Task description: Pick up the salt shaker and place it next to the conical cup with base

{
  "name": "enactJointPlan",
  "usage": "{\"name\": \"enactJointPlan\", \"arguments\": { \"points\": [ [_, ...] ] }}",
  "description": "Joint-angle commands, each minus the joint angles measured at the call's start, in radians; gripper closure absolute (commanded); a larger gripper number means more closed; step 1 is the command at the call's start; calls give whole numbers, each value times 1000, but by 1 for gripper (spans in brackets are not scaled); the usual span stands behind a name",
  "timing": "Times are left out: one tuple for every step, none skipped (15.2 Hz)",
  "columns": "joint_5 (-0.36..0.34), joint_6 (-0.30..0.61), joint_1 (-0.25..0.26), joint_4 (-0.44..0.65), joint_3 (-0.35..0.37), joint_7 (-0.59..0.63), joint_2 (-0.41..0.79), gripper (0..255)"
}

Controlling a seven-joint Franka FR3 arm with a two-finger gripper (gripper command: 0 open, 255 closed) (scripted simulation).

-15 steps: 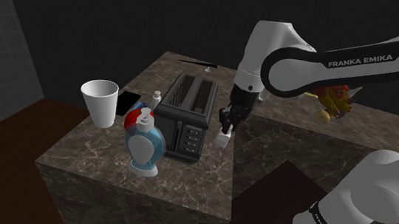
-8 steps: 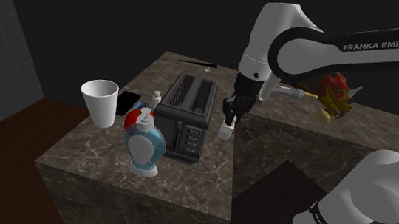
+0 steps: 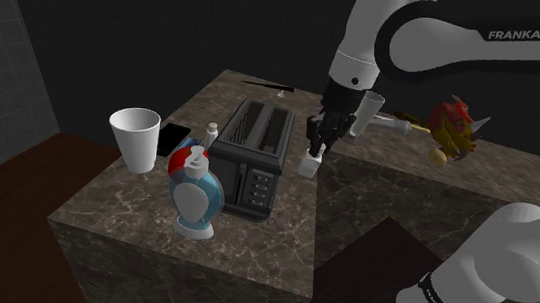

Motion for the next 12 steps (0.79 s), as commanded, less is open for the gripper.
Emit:
{"name": "enactJointPlan", "arguments": {
  "points": [
    [-3,-31,-2,26,-6,-1,-4,255],
    [-4,-44,-2,38,-7,-1,-5,255],
    [-5,-58,-3,51,-9,0,-6,255],
    [-6,-71,-3,64,-11,0,-6,255],
    [-7,-85,-4,77,-12,1,-7,255],
    [-9,-98,-5,90,-14,1,-7,255],
    [-10,-111,-5,104,-15,2,-7,255],
    [-11,-124,-6,118,-16,2,-6,255],
    [-12,-138,-7,132,-18,3,-5,255],
    [-13,-151,-7,146,-19,4,-5,255],
    [-15,-164,-8,160,-20,4,-3,255],
    [-16,-177,-9,174,-22,5,-2,255]
  ]
}}
